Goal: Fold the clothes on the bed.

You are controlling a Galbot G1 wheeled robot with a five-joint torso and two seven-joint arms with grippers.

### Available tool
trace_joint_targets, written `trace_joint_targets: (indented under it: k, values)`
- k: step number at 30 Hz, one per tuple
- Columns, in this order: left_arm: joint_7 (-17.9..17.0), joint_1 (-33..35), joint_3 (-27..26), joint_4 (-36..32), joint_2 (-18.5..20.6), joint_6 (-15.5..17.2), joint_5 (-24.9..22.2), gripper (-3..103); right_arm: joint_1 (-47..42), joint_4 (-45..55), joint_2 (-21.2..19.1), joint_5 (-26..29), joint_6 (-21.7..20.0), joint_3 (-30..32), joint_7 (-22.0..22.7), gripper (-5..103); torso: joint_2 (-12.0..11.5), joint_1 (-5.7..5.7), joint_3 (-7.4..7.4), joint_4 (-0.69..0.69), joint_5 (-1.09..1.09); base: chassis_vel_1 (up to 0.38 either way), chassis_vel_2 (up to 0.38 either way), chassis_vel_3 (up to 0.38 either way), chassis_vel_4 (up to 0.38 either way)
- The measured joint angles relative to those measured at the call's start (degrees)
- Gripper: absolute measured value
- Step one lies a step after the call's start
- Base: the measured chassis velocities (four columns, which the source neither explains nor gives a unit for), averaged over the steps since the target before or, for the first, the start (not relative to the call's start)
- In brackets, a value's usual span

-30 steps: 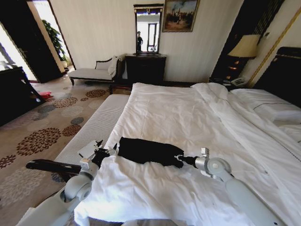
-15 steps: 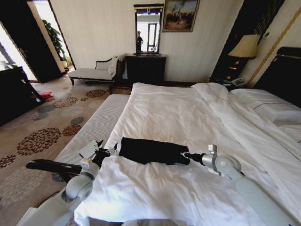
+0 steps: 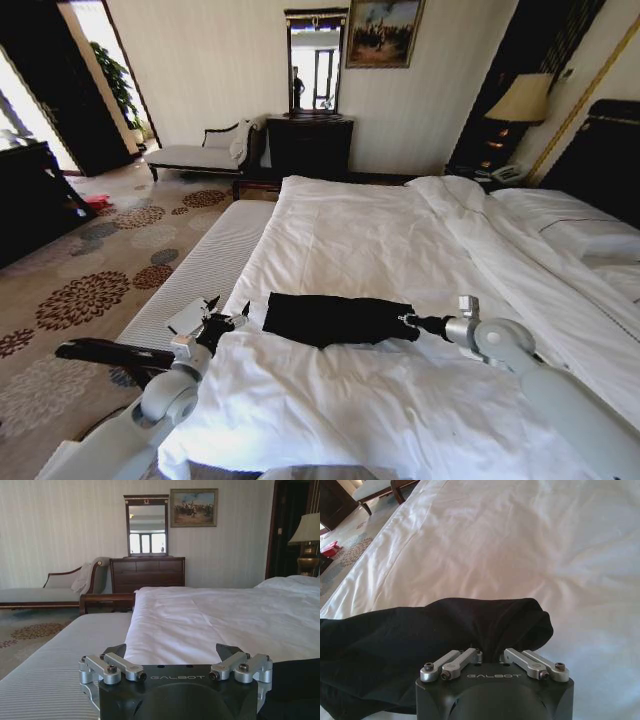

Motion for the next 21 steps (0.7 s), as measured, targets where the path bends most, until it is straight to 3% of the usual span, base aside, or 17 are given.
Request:
trace_joint_targets:
  k: [9,21]
  values:
    - [0.39,-0.33,-0.12,0.2,-0.22,-0.24,-0.19,100,1.37,-2.86,-3.97,0.0,0.0,0.67,-1.56,7,0.0,0.0,0.0,0.0,-0.01,0.0,0.0,0.0,0.0]
    - [0.59,0.02,-0.54,-0.33,-0.32,-0.54,-0.21,100,1.62,-4.33,-6.3,-6.49,0.0,0.72,-3.67,7,0.0,0.0,0.0,0.0,-0.01,0.0,0.0,0.0,0.0]
